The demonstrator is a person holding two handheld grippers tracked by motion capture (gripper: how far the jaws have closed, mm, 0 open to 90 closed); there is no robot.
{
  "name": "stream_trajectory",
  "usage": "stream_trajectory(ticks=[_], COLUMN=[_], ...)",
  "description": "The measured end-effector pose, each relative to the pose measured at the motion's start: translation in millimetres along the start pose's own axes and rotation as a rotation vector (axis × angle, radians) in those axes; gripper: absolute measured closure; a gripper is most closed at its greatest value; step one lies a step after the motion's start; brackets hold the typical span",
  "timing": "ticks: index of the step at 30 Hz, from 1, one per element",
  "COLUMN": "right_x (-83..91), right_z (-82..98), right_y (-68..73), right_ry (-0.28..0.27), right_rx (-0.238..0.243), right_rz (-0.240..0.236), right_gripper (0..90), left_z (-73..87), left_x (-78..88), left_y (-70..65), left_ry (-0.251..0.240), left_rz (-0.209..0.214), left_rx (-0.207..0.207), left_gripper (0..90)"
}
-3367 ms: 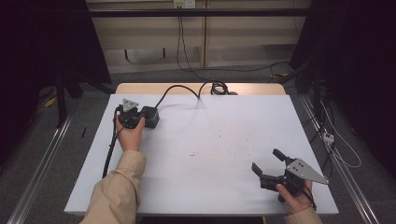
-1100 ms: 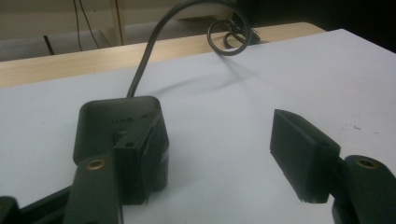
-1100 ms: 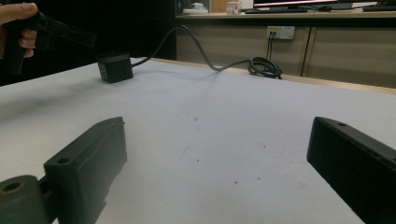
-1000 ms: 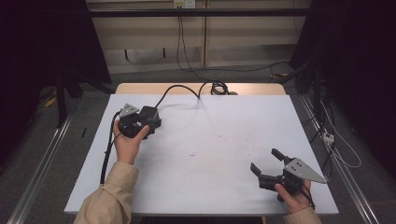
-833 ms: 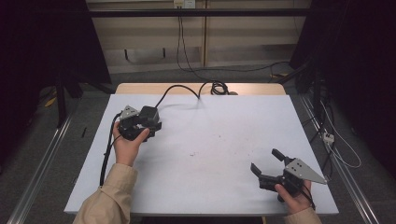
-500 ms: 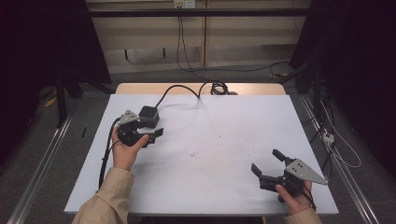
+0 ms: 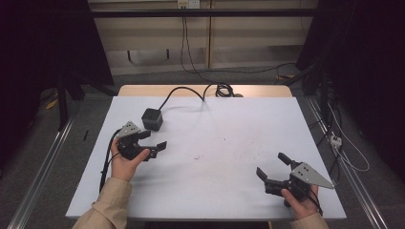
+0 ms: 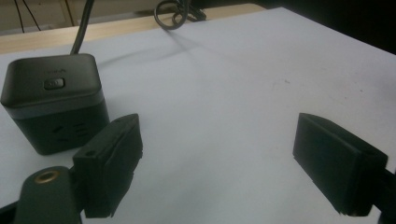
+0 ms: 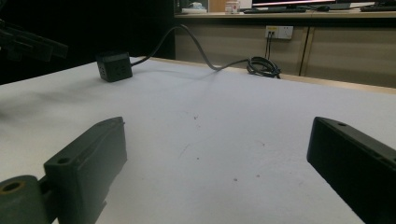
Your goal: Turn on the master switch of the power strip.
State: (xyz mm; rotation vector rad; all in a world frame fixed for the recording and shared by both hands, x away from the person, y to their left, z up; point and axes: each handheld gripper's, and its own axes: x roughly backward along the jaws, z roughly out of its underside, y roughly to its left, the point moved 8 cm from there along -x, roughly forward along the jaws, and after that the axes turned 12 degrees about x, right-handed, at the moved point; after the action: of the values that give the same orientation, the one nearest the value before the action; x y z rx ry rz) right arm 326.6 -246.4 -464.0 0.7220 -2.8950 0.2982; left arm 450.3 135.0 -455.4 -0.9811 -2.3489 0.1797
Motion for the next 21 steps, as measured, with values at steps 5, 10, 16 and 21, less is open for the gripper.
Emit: stream_trajectory(ticks=[5,10,16,21], right_x=[0.0,0.4,0.6,0.5], right_z=[-0.3,-0.5,-0.2,-0.9], right_y=[0.0,-0.3,-0.4,-0.5], right_ry=[0.0,-0.003,-0.001,-0.006], right_rx=[-0.001,-0.001,-0.002,-0.007], right_rz=[0.0,0.001,0.002,0.004], right_gripper=[4.2,4.2,4.2,4.2], left_z=[3.0,8.7,15.0,18.1], left_x=[6.5,12.9,19.9,24.8], left_y=[-0.5,-1.4,-0.1,-1.3], left_ry=[-0.016,-0.017,-0.018,-0.021], left_rz=[0.007,0.019,0.016,0.017], left_rx=[-0.001,0.008,0.013,0.007], left_gripper=[13.3,12.2,10.4,8.7])
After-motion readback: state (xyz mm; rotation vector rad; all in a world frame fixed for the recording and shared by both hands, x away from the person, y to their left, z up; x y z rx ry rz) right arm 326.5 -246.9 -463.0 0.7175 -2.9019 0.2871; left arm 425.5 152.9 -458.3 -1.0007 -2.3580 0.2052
